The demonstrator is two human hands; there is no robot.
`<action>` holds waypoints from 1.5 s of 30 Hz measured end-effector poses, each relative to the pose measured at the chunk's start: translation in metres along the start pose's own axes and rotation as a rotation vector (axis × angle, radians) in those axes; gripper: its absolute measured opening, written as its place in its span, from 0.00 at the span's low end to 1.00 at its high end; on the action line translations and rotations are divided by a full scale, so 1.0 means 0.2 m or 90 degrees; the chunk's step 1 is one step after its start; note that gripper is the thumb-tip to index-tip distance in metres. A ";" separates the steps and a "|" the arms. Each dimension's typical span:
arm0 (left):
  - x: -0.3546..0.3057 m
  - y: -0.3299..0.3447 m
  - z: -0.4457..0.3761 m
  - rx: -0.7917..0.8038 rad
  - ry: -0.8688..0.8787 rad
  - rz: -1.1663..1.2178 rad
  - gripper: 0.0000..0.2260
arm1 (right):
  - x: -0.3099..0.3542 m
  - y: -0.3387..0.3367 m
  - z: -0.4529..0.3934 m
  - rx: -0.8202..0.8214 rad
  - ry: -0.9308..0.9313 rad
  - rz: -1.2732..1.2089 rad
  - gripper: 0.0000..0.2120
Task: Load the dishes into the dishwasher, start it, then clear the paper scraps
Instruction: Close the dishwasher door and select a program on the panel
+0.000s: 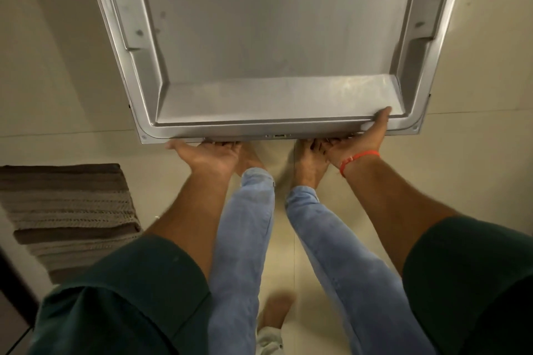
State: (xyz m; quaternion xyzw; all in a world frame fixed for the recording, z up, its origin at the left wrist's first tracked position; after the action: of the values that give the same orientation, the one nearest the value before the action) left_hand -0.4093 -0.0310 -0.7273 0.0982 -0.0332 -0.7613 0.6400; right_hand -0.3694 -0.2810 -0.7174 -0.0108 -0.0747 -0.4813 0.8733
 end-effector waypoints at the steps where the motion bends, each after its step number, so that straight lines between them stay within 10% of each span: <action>1: -0.02 -0.01 -0.01 0.001 0.006 0.020 0.47 | 0.01 -0.01 0.00 0.007 -0.008 -0.015 0.47; 21: -0.22 0.37 1.14 -0.119 0.010 -0.087 0.41 | 0.24 0.25 1.20 -0.009 -0.044 -0.012 0.42; 45: -0.86 1.82 2.47 0.335 0.206 -0.485 0.20 | 1.13 1.35 2.58 0.380 -0.239 0.117 0.38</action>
State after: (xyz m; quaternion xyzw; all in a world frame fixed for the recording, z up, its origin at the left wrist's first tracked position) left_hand -0.1245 0.0348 -0.1609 0.3790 -0.0866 -0.8820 0.2665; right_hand -0.0841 -0.2792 -0.1604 0.1498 -0.3693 -0.3472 0.8489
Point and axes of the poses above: each hand's wrist, its own z-axis away from the middle knuckle, its own y-axis out of the palm, x = y × z, the point moved 4 cm from there along -z, towards the middle knuckle, and after that the axes turned 8 degrees about x, right-handed, at the moved point
